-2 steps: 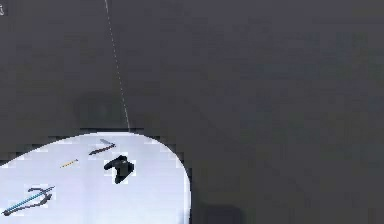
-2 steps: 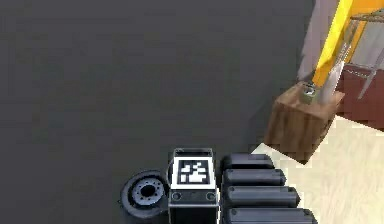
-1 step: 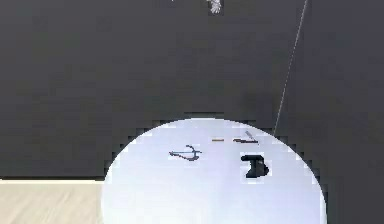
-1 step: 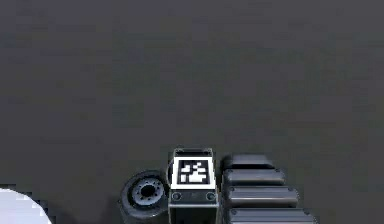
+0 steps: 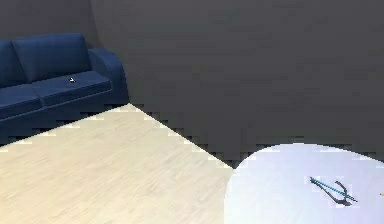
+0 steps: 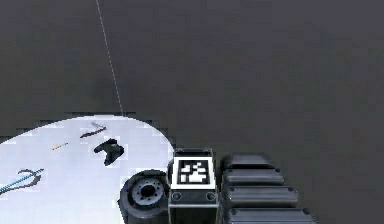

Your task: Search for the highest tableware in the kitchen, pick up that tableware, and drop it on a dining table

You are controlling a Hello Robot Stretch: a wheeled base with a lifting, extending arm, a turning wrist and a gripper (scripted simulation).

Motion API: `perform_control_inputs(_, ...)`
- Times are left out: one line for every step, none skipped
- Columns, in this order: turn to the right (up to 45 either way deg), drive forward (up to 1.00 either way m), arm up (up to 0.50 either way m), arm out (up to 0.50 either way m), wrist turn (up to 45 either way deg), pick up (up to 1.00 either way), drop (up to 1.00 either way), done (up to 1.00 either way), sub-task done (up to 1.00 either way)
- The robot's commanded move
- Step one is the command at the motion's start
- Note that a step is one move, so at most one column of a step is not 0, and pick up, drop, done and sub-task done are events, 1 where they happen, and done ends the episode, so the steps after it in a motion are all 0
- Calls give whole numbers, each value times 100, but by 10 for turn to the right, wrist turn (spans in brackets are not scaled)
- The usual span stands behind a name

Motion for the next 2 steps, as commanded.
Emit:
perform_control_inputs(-150, 0, 0, 0, 0, 0, 0, 0, 0)
perform_control_inputs(0, 15, 0, 0, 0, 0, 0, 0, 0)
